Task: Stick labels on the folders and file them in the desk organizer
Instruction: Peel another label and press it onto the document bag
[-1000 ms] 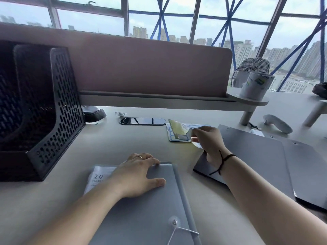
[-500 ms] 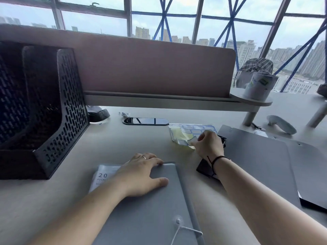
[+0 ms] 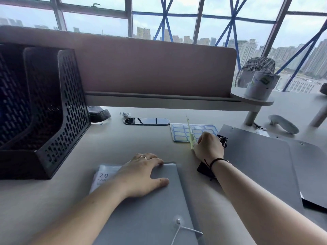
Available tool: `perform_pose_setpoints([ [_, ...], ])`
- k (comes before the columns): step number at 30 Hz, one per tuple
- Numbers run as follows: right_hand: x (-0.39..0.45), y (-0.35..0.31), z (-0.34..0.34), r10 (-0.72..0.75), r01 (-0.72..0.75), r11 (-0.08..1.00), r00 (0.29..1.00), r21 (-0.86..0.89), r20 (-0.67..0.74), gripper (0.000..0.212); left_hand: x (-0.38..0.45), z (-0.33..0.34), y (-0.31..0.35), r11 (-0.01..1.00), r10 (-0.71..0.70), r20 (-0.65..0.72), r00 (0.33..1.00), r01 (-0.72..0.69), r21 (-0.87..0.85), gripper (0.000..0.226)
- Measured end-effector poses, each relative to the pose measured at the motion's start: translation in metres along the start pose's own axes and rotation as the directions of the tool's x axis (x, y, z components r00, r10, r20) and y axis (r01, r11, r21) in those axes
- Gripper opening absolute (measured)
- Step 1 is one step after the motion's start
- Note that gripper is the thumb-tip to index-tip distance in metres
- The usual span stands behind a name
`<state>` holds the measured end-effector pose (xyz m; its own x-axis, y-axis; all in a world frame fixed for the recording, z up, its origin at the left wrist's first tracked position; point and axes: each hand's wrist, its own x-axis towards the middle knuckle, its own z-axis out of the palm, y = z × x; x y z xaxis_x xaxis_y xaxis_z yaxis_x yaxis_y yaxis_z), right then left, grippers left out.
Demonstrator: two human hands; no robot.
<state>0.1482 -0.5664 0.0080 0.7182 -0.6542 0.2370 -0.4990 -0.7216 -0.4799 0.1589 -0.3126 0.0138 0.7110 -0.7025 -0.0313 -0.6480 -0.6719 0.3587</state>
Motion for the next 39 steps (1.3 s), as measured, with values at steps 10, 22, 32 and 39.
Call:
perform_pose_setpoints([
  [10, 0.001, -0.010, -0.013, 0.016, -0.057, 0.943, 0.992, 0.328, 0.126, 0.016, 0.028, -0.015, 0.024, 0.996, 0.041, 0.114, 0.993, -0.049, 0.073, 0.088],
  [22, 0.005, 0.004, -0.017, 0.059, -0.103, 0.947, 0.987, 0.305, 0.148, 0.011, 0.087, 0.009, 0.044, 0.917, 0.070, 0.061, 0.996, -0.089, 0.390, 0.078],
  [32, -0.005, -0.003, -0.030, 0.059, -0.158, 0.769, 0.982, 0.619, 0.177, 0.023, 0.079, -0.001, 0.032, 0.995, -0.063, 0.157, 0.986, 0.073, -0.062, 0.075],
  [39, -0.048, -0.031, -0.035, -0.016, -0.265, 0.594, 0.940, 0.760, 0.340, 0.022, 0.032, -0.024, 0.005, 0.970, -0.083, -0.054, 0.995, 0.068, -0.233, 0.027],
])
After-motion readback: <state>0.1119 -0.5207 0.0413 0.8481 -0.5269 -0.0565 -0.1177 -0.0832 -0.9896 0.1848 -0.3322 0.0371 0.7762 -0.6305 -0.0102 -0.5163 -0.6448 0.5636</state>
